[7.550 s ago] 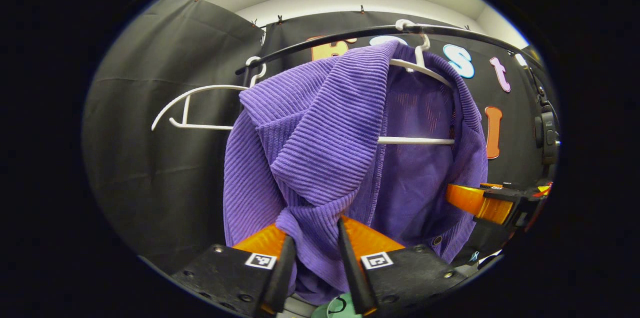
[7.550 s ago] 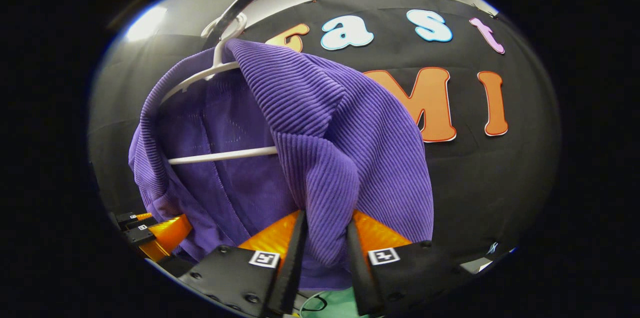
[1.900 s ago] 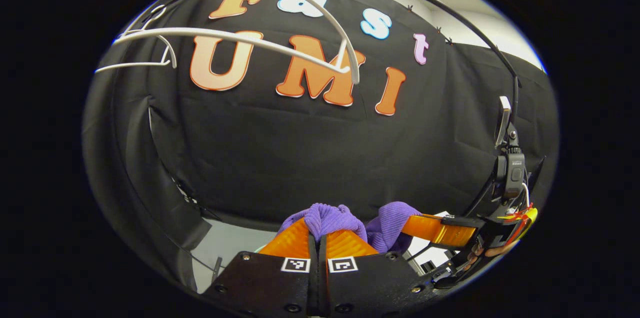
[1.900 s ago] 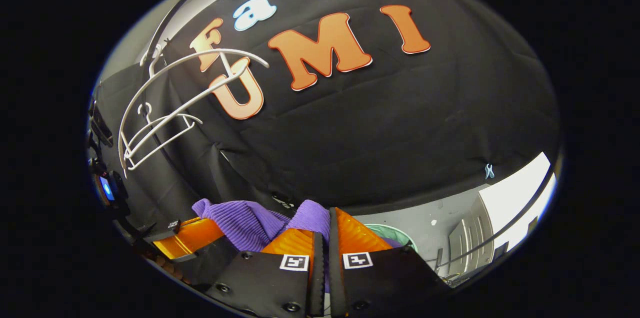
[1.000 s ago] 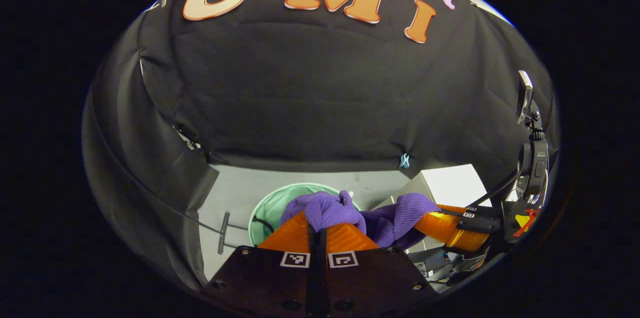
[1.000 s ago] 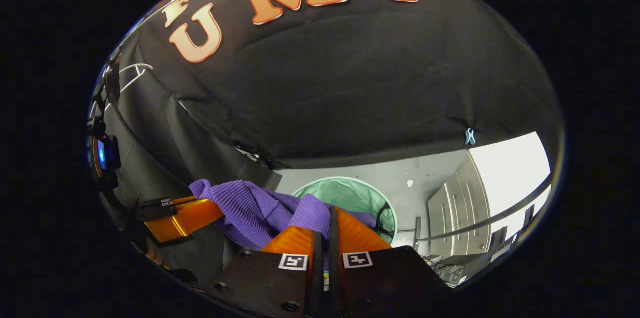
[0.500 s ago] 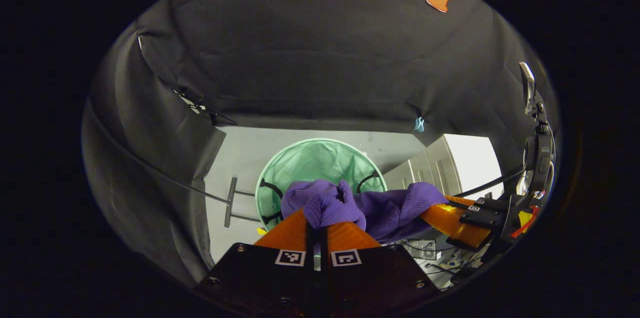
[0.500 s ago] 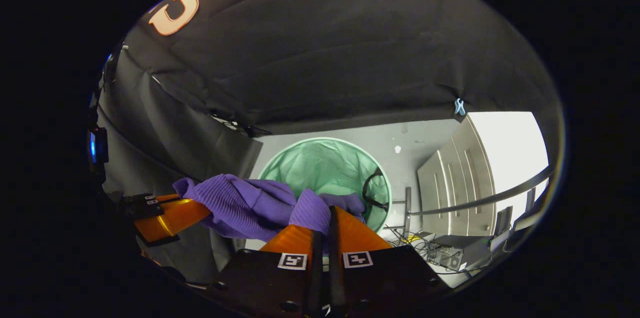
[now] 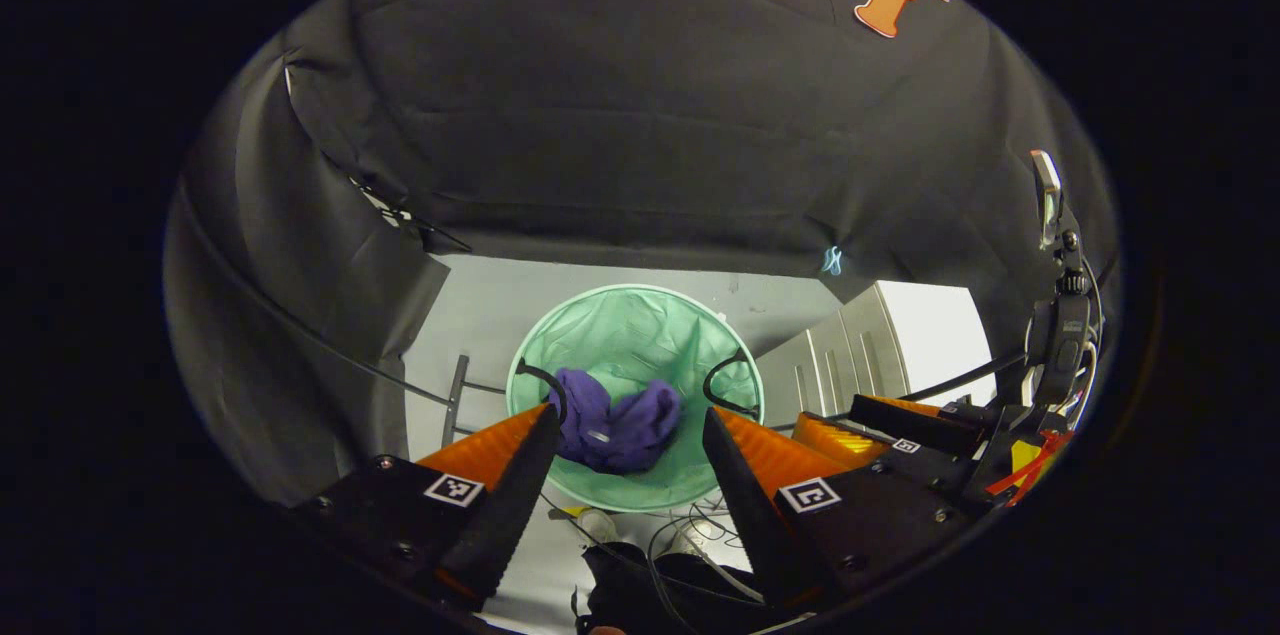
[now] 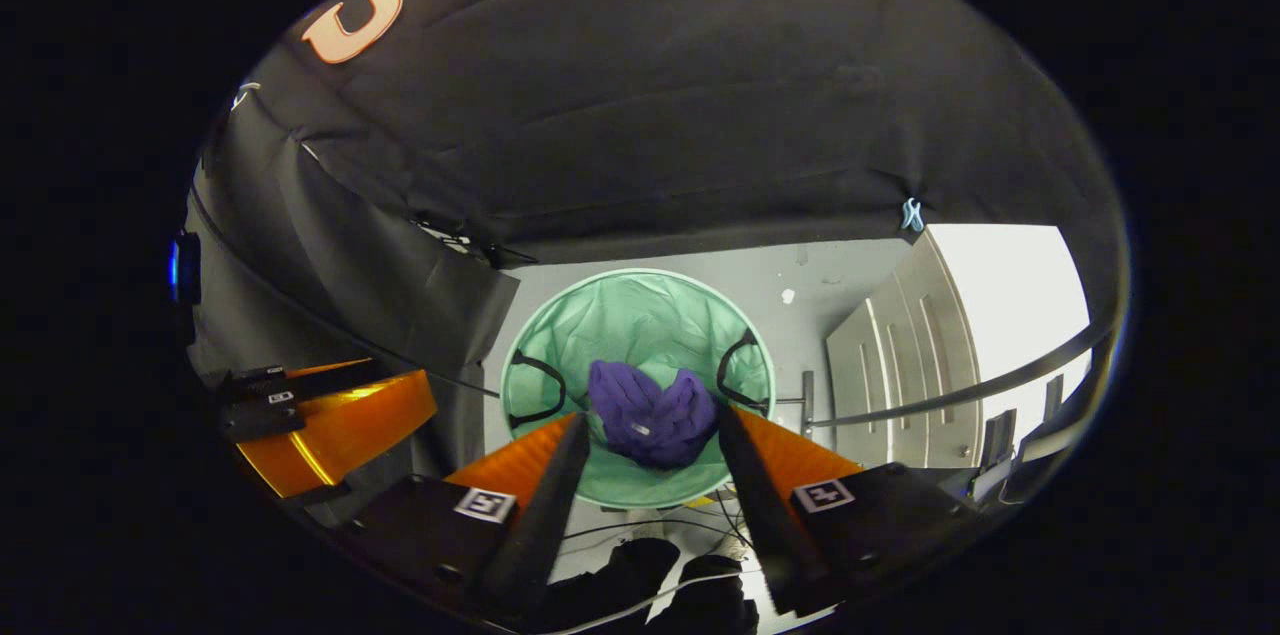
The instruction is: Grasp the clothes on the hanger with both hands and then place them into the laundry hamper below.
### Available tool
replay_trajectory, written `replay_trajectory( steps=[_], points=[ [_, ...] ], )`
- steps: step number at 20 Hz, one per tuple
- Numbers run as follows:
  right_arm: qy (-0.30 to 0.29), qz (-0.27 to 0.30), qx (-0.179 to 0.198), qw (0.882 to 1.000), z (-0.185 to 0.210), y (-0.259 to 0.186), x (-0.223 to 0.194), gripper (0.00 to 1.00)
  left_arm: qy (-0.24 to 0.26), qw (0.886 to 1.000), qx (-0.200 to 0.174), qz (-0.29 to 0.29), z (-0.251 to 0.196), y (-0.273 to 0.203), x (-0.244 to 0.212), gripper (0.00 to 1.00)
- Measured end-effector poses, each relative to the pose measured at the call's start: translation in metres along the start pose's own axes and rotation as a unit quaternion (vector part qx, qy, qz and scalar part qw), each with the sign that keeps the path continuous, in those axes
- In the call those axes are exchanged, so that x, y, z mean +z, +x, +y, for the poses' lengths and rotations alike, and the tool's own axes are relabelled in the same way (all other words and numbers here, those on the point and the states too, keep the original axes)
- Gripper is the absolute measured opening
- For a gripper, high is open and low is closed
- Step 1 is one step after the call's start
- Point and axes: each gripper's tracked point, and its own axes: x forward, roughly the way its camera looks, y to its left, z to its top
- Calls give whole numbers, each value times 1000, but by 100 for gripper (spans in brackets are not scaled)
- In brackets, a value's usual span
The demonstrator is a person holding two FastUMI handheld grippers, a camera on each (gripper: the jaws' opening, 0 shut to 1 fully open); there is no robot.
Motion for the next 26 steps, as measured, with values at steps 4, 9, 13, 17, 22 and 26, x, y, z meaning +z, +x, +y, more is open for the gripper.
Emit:
replay_trajectory(
  steps=[4,9,13,17,22,26],
  points=[
    [-1,-18,-5,1000,-6,-15,2,98,1,1000,22,-2,7,-13,-11,98],
    [-12,-48,-3,999,-14,-48,9,99,-3,1000,22,-18,-1,-44,-15,98],
    [-12,-83,9,996,-22,-98,20,99,-1,998,41,-41,-2,-74,-14,98],
    [-16,-127,-2,992,-41,-153,24,98,-14,997,39,-64,-12,-107,-20,98],
    [0,-185,-2,983,-62,-218,38,98,-26,994,34,-105,-26,-152,-12,98],
    [7,-230,0,973,-79,-262,52,98,-14,988,45,-150,-41,-185,-3,98]
  ],
)
